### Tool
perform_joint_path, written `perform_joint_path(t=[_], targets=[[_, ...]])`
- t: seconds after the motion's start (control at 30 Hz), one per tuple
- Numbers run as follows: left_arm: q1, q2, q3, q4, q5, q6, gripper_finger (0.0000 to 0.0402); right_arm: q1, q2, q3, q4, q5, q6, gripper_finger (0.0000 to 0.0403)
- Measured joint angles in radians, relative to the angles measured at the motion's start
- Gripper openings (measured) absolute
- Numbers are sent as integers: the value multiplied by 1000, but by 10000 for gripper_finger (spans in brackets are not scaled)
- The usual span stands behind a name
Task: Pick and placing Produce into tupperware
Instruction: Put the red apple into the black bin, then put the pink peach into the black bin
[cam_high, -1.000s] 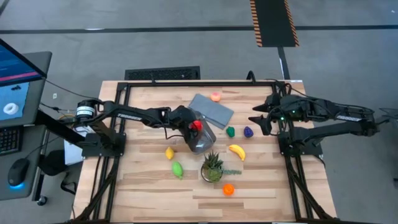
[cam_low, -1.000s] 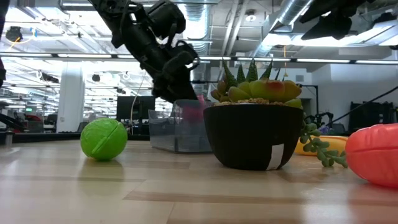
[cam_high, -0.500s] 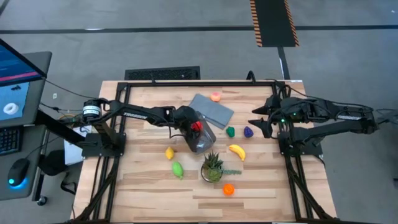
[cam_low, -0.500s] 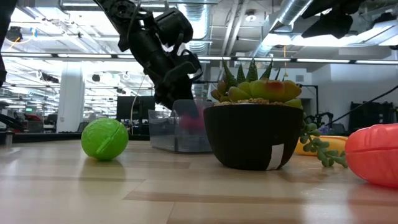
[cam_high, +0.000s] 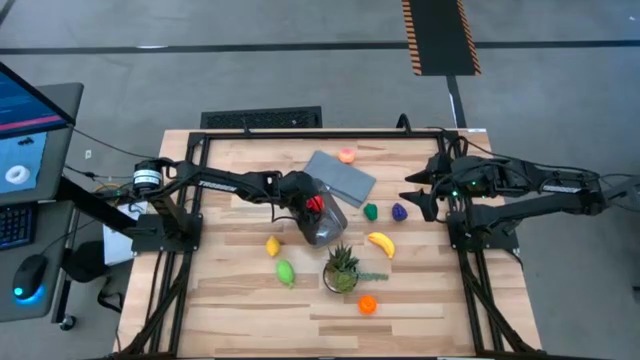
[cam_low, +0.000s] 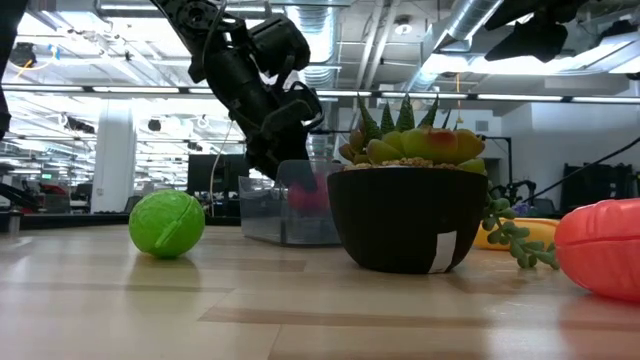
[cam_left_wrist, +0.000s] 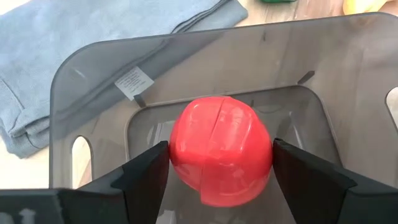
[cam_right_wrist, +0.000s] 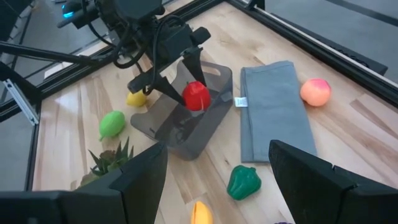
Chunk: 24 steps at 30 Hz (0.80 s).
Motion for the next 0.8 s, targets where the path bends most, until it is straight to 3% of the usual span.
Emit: perform_joint_path(t=[0.8], targets=[[0,-1,0,29,50,3,273,0,0,0,-69,10,12,303]])
